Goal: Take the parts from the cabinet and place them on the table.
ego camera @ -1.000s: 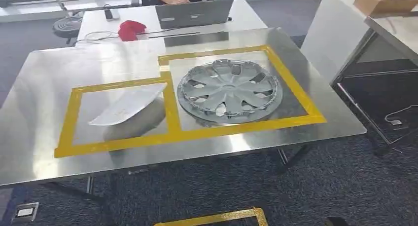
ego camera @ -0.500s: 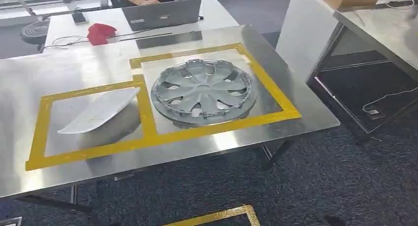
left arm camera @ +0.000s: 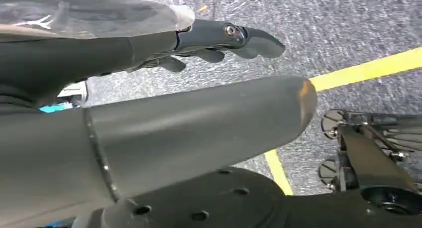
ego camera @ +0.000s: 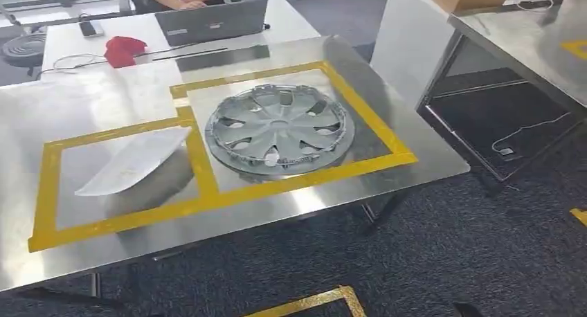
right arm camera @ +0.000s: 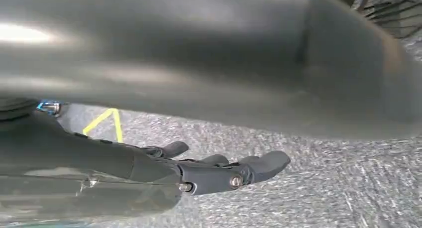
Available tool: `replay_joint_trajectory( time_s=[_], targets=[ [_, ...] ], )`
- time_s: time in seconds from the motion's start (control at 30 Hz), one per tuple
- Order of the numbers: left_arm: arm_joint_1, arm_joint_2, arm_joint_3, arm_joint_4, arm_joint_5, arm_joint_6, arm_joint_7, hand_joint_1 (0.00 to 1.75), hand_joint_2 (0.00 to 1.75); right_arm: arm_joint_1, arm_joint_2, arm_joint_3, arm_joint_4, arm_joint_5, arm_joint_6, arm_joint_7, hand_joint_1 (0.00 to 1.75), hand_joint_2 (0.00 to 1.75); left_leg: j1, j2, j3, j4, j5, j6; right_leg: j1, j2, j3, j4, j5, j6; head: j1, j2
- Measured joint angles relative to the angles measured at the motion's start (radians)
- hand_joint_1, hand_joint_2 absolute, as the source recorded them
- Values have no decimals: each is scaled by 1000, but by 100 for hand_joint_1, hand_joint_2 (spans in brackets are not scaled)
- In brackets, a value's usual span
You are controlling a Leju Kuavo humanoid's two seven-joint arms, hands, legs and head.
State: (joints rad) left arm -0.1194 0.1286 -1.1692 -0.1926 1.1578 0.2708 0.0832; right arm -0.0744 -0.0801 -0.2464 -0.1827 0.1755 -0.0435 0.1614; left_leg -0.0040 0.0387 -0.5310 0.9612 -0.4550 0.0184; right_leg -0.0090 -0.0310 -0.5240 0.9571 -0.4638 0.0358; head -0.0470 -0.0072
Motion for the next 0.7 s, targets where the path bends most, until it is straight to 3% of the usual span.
replay_joint_trajectory(
  time_s=[0.1, 0.13, 0.17, 0.2, 0.27, 0.3, 0.33, 0.37, 0.4, 0.43, 0.47, 0.5, 0.6, 0.63, 0.67, 0.7],
  targets=[
    [-1, 0, 0, 0, -1, 0, 0, 0, 0, 3, 0, 0, 0, 0, 0, 0, 0, 0, 0, 13, 6, -8, 3, -13, 0, 19, -4, -1, 3, -13, 0, 0],
    [-2, 2, 0, 0, -1, 0, 0, 0, 0, 2, 0, 0, 0, 0, 0, 0, 0, 0, 2, 8, 5, 0, -5, -21, -10, 24, 5, -12, 11, -22, 0, 0],
    [-1, 2, 0, 0, -1, 0, 0, 0, 0, 2, 0, 0, 0, 0, 0, 0, 0, 0, 4, -12, -5, 29, -28, -29, -11, 28, 4, -14, 13, -24, -1, 0],
    [0, 2, 0, 0, -1, 0, 0, 0, 0, 1, 0, 0, 0, 0, 0, 0, 0, 0, 5, -24, -34, 94, -70, -34, -12, 31, 2, -13, 15, -28, -1, 0],
    [1, 2, 0, 0, -1, 0, 0, 0, 0, 1, 0, 0, 0, 0, 0, 0, 0, 0, 12, -30, -118, 276, -153, -44, -12, 43, -2, -13, 16, -28, -1, 0],
    [2, 2, 0, 0, -1, 0, 0, 0, 0, 2, 0, 0, 0, 0, 0, 0, 0, 0, 13, -30, -143, 327, -165, -46, -13, 49, -2, -13, 16, -28, -1, 0],
    [3, 2, 0, 0, -1, 0, 0, 0, 0, 2, 0, 0, 0, 0, 0, 0, 0, 0, 16, -30, -144, 326, -150, -47, -14, 58, -1, -13, 16, -28, -1, 0],
    [4, 2, 0, 0, -1, 0, 0, 0, 0, 2, 0, 0, 0, 0, 0, 0, 0, 0, 18, -30, -122, 279, -115, -48, -17, 66, 0, -12, 16, -27, -1, 0],
    [3, 3, 0, 0, -1, 0, 0, 0, 0, 2, 0, 0, 0, 0, 0, 0, 0, 0, 21, -32, -79, 191, -65, -48, -19, 76, 2, -12, 15, -23, -1, 0],
    [3, 5, 0, 0, -1, 0, 0, 0, 0, 2, 0, 0, 0, 0, 0, 0, 0, 0, 24, -44, -31, 90, -17, -49, -21, 84, 5, -11, 14, -17, -1, 0],
    [3, 4, 0, 0, -1, 0, 0, 0, 0, 2, 0, 0, 0, 0, 0, 0, 0, 0, 31, -78, 1, 16, 4, -49, -22, 91, 3, -10, 13, -10, -1, 0],
    [2, 5, 0, 0, -1, 0, 0, 0, 0, 0, 0, 0, 0, 0, 0, 0, 0, 0, 26, -87, 5, -5, -3, -43, -17, 99, -2, -2, 10, -1, 0, 0],
    [0, 4, 0, 0, -1, 0, 0, 0, 0, 4, 0, 0, 0, 0, 0, 0, 0, 0, 18, -70, 2, 2, -4, -20, -22, 115, -5, -15, 18, 19, 0, 0],
    [0, 4, 0, 0, -1, 0, 0, 0, 0, 4, 0, 0, 0, 0, 0, 0, 0, 0, 23, -60, 5, -8, 3, -8, -24, 111, -4, -11, 14, 26, 0, 0],
    [0, 3, 0, 0, -1, 0, 0, 0, 0, 4, 0, 0, 0, 0, 0, 0, 0, 0, 22, -52, 7, -11, 4, -2, -22, 75, -13, 13, -4, 26, 0, 0],
    [1, 3, 0, 0, -1, 0, 0, 0, 0, 2, 0, 0, 0, 0, 0, 0, 0, 0, 20, -46, 6, -12, 4, 7, -20, 52, -43, 78, -46, 26, 0, 0]
  ],
)
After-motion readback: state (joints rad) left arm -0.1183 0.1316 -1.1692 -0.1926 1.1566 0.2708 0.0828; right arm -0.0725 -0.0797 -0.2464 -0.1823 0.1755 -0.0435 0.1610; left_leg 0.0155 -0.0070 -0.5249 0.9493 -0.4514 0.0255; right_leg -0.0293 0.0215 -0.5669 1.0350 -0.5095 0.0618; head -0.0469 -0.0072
